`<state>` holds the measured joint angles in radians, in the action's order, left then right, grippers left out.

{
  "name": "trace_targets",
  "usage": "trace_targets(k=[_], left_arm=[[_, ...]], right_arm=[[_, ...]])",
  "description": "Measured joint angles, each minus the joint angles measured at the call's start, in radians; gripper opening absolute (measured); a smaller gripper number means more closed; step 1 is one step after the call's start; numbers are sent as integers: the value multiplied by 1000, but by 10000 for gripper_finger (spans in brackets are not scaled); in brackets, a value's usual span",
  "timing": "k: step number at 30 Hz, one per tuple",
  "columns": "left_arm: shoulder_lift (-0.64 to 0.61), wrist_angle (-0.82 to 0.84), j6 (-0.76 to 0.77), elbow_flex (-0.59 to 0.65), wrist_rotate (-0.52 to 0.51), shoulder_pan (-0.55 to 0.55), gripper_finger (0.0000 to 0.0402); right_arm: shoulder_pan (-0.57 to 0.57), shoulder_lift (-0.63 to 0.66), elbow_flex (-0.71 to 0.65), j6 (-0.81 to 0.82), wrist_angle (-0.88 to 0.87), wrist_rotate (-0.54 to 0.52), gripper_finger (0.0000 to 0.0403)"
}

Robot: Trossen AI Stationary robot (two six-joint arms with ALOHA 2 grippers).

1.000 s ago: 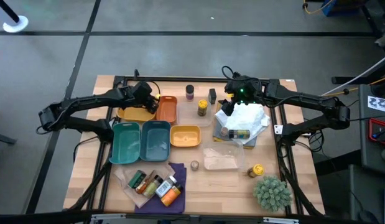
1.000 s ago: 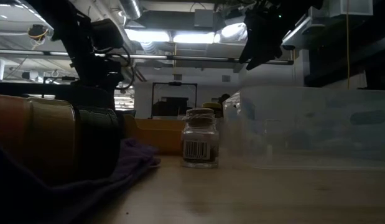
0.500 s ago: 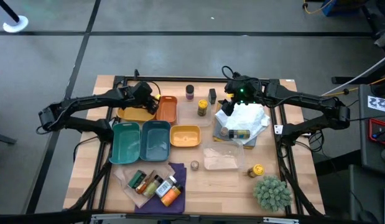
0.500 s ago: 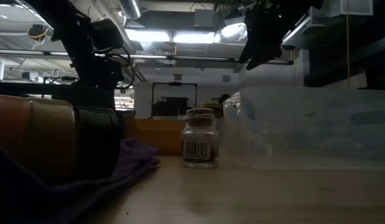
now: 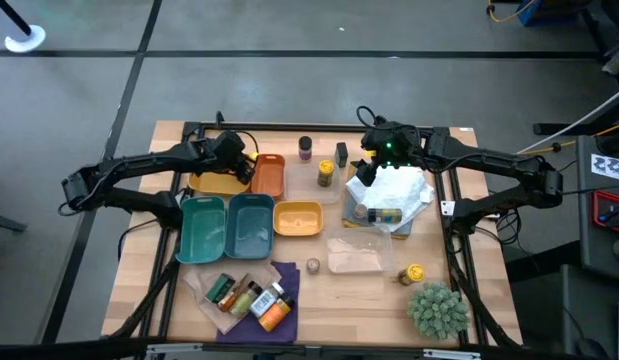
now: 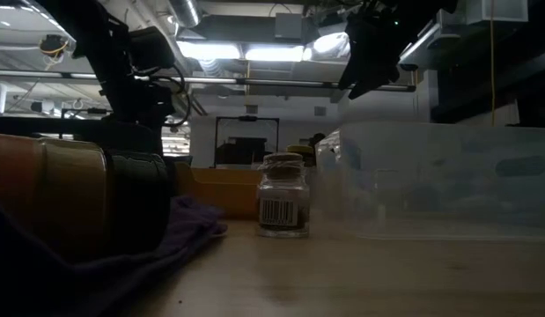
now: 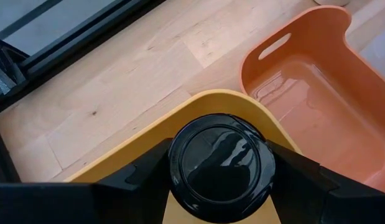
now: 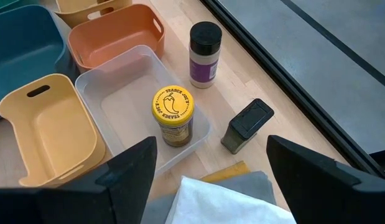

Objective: Sort spices by type
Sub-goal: Put the top orange spice bottle into the top yellow bin

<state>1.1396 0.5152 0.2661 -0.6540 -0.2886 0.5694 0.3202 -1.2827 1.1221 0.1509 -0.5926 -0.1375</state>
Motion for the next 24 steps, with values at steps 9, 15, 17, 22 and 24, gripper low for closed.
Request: trace_targets(k=[9,15,17,22,24], left_arm=[[0,-3,-64,0,0,0,217],[5,0,-45,0,0,0,227],[16,-1,-9,0,-1,0,241],[30,1,11,0,9,0,268],[30,0,-13,0,16,0,269]], right_arm=[[0,0,0,0,-3,0,303],[0,0,0,0,-3,0,303],[0,0,0,0,-4,0,303],[0,0,0,0,-8,0,303],[0,0,0,0,-7,0,303]])
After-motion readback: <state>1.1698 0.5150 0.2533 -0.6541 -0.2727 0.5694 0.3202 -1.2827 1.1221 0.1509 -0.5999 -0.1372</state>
